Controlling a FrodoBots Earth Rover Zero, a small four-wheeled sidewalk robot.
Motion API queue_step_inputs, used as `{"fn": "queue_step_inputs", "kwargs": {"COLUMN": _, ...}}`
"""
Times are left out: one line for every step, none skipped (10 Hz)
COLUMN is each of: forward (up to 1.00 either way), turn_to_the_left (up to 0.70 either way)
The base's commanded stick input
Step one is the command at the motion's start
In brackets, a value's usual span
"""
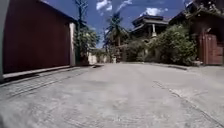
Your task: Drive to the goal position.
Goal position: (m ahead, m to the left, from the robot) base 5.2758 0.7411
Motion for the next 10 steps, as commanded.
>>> {"fn": "queue_step_inputs", "kwargs": {"forward": 1.0, "turn_to_the_left": 0.0}}
{"fn": "queue_step_inputs", "kwargs": {"forward": 1.0, "turn_to_the_left": 0.0}}
{"fn": "queue_step_inputs", "kwargs": {"forward": 1.0, "turn_to_the_left": 0.0}}
{"fn": "queue_step_inputs", "kwargs": {"forward": 1.0, "turn_to_the_left": 0.0}}
{"fn": "queue_step_inputs", "kwargs": {"forward": 1.0, "turn_to_the_left": 0.0}}
{"fn": "queue_step_inputs", "kwargs": {"forward": 1.0, "turn_to_the_left": 0.0}}
{"fn": "queue_step_inputs", "kwargs": {"forward": 1.0, "turn_to_the_left": 0.0}}
{"fn": "queue_step_inputs", "kwargs": {"forward": 1.0, "turn_to_the_left": 0.0}}
{"fn": "queue_step_inputs", "kwargs": {"forward": 1.0, "turn_to_the_left": 0.0}}
{"fn": "queue_step_inputs", "kwargs": {"forward": 1.0, "turn_to_the_left": 0.0}}
